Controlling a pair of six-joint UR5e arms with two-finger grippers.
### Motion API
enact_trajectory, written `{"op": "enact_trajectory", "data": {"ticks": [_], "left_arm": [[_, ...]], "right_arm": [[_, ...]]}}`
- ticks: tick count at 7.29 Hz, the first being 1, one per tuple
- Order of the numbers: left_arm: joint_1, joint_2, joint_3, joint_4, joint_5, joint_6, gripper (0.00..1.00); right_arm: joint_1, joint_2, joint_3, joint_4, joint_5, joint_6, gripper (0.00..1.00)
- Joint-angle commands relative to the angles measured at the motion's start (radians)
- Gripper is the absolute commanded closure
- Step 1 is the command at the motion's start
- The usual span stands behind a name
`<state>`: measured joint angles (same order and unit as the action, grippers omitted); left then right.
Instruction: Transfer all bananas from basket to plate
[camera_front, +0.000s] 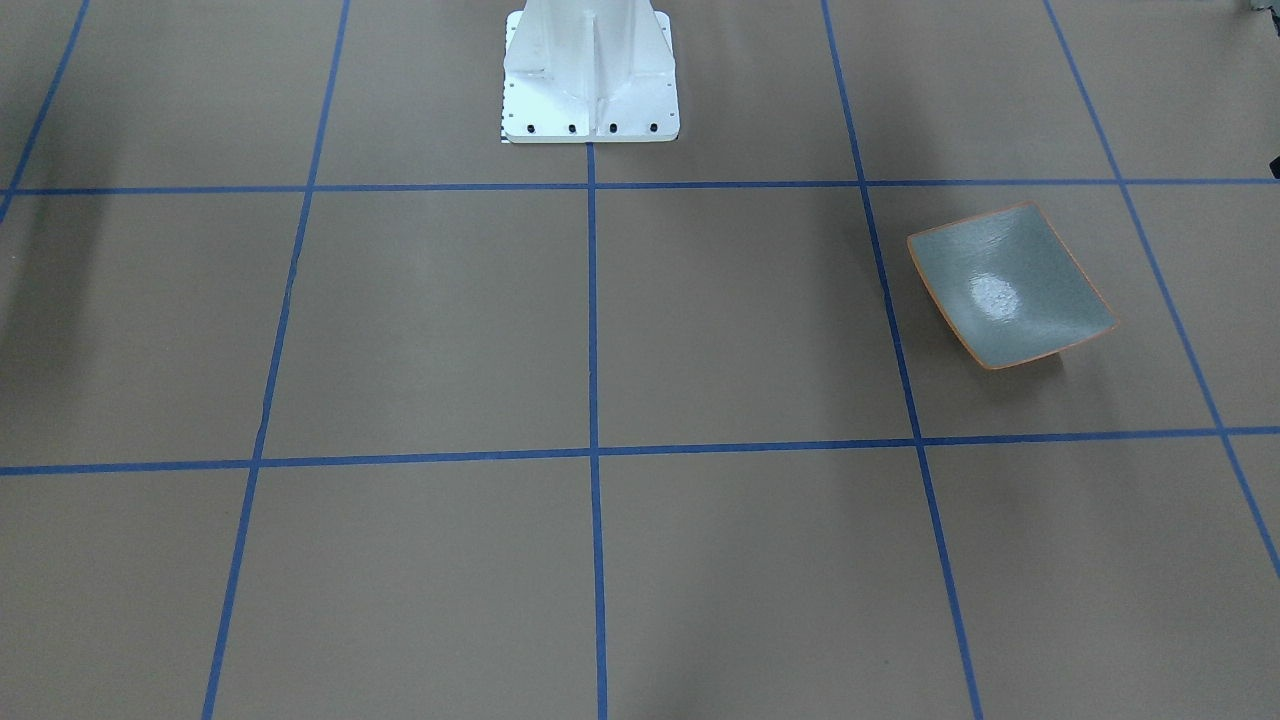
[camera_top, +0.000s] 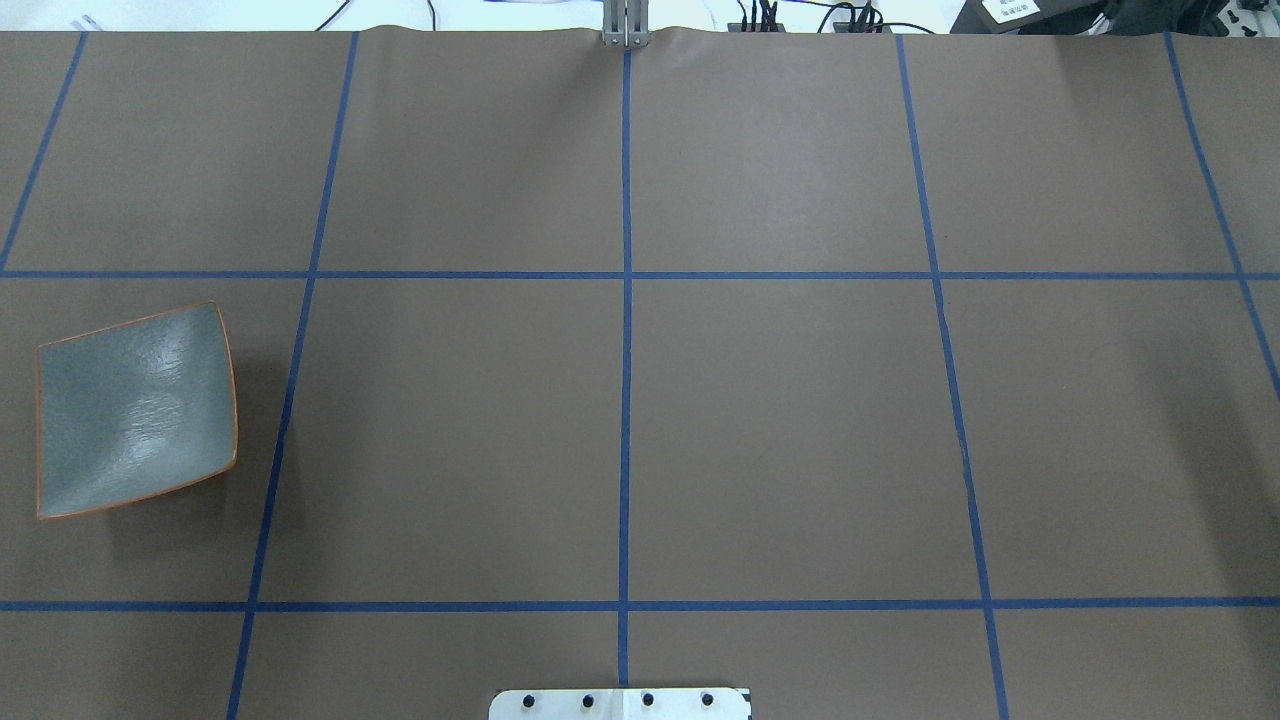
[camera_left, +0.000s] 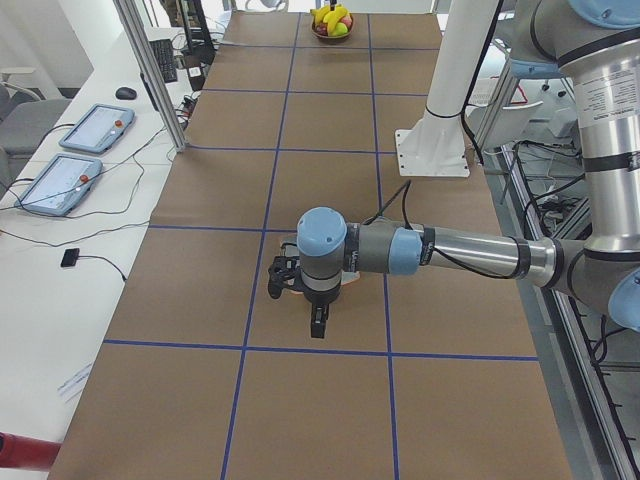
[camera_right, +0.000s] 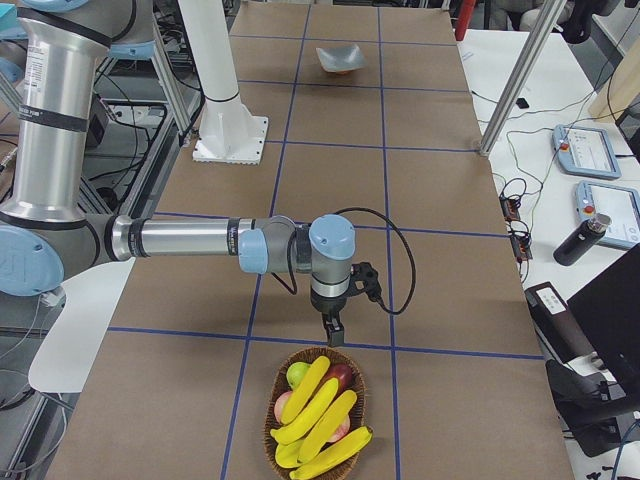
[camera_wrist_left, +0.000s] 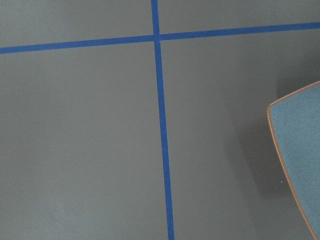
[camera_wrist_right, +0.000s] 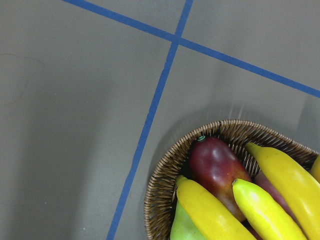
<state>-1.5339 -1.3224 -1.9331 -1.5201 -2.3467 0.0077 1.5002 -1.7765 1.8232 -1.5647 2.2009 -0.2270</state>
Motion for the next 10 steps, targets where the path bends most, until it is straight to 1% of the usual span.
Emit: {"op": "enact_trajectory", "data": {"ticks": [1,2,4,5,6,7,8,9,10], "left_arm": [[0.0,0.002,-0.01,-0.003,0.0,-0.009,0.0],[-0.003,0.008,-0.015,-0.003,0.001,-0.003,0.0],[-0.008,-0.006,-0.018,-0.003,-0.002,-0.009,0.0],[-0.034,-0.009,-0.055,-0.009,-0.003,-0.012,0.0],[-0.069,-0.03,-0.058,-0.009,-0.003,-0.012,0.0],[-0.08,-0.034,-0.058,-0.012,-0.005,-0.012,0.0],[-0.08,-0.076,-0.037,-0.028,-0.002,-0.009,0.0],[-0.08,-0.099,-0.02,-0.037,-0.003,-0.012,0.0],[-0.08,-0.101,-0.021,-0.038,-0.005,-0.012,0.0]], "right_arm": [[0.0,-0.003,0.011,0.0,0.002,-0.002,0.0],[0.012,-0.009,0.019,0.0,-0.013,-0.015,0.0],[0.046,-0.001,0.057,0.0,-0.012,-0.015,0.0],[0.049,-0.003,0.102,0.002,-0.006,0.001,0.0],[0.049,0.015,0.122,0.038,-0.004,0.0,0.0],[0.049,0.023,0.119,0.117,0.019,0.001,0.0],[0.048,0.014,0.105,0.132,0.079,-0.002,0.0],[0.049,0.008,0.104,0.153,0.098,-0.014,0.0],[0.048,-0.007,0.088,0.166,0.1,-0.043,0.0]]}}
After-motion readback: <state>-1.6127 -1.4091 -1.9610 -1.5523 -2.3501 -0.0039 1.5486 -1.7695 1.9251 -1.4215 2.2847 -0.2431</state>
